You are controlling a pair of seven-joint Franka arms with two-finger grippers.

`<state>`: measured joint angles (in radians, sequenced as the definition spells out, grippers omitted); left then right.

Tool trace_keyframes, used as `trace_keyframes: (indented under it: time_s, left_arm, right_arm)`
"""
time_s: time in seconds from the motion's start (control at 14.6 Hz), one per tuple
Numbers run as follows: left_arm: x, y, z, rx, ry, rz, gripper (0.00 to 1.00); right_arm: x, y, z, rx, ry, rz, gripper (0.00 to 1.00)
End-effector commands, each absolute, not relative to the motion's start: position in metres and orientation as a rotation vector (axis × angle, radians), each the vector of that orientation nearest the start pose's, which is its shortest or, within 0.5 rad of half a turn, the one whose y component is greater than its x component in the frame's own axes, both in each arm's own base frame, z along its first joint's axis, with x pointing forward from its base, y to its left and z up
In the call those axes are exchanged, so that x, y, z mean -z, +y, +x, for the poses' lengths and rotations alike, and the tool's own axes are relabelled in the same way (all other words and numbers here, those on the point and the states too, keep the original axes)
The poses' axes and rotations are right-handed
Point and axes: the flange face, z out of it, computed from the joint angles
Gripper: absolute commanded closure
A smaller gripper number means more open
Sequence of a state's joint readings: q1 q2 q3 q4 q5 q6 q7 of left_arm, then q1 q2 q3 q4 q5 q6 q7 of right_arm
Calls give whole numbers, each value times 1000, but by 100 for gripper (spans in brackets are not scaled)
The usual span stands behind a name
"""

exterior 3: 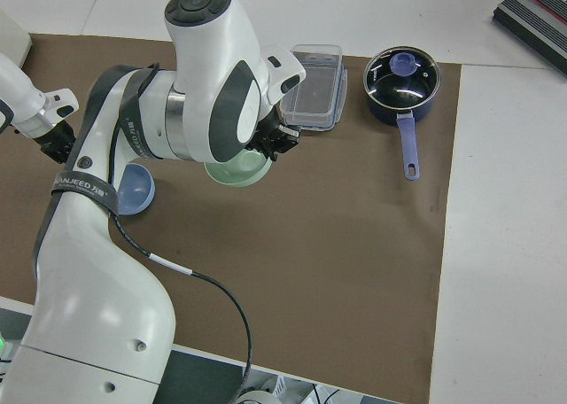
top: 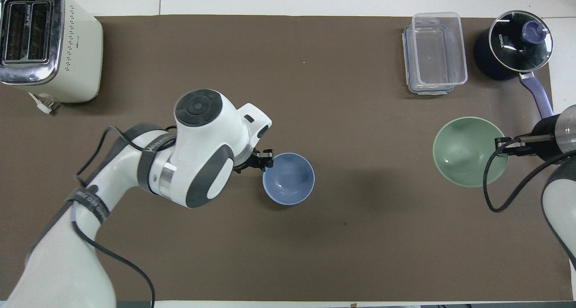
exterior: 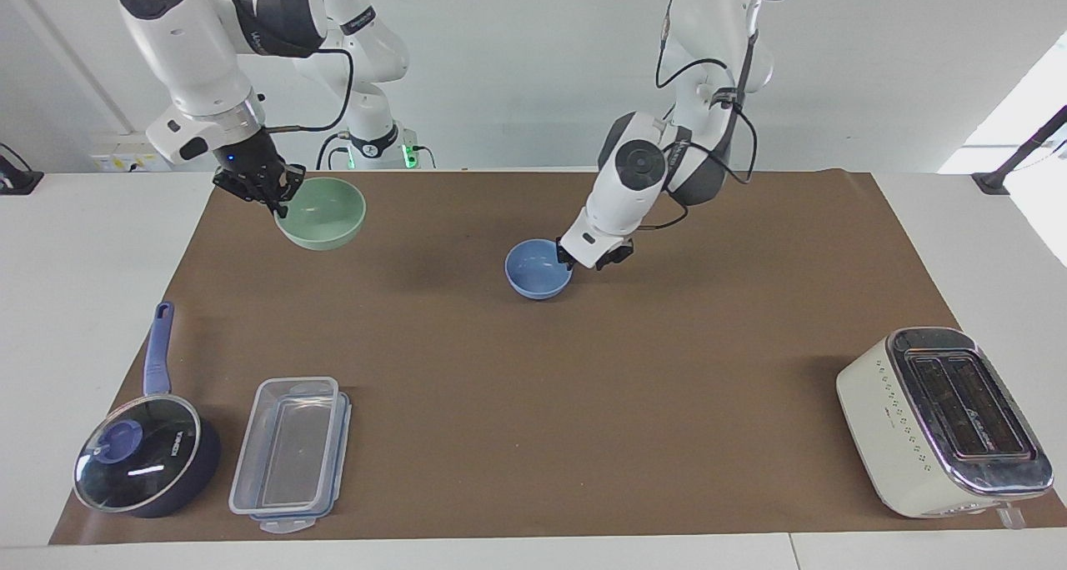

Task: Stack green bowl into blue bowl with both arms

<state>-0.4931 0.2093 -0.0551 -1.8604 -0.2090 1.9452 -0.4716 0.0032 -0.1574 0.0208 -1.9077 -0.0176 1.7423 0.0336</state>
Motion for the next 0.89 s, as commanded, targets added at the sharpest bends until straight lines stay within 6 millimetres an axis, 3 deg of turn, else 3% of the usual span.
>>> trace_keyframes:
  time_s: [0.0, 0.14, 0.27, 0.41, 0.55, 0.68, 0.82]
  left_arm:
    - [-455, -237, 536, -331, -194, -3250, 0]
    - [-475, -161, 554, -286, -122, -3240, 0]
    - [-494, -93, 557, -268, -52, -3259, 0]
    - [-514, -43, 549, -260, 62, -3222, 0]
    - [-537, -29, 544, -242, 80, -3167, 0]
    - [-568, -25, 546, -257, 89, -3121, 0]
    - [-585, -25, 545, -281, 92, -3104, 0]
  right_arm:
    - [-571, 48, 528, -6, 85, -3151, 100]
    - [-568, 78, 526, 17, 169, -3143, 100]
    - [-561, 117, 522, 59, 217, -3131, 100]
    - [-548, 161, 519, 74, 283, -3113, 100]
    - [-534, 198, 517, 31, 350, -3045, 100]
    - [-519, 232, 513, -11, 355, -2997, 100]
    - [-498, 268, 504, -28, 339, -2990, 100]
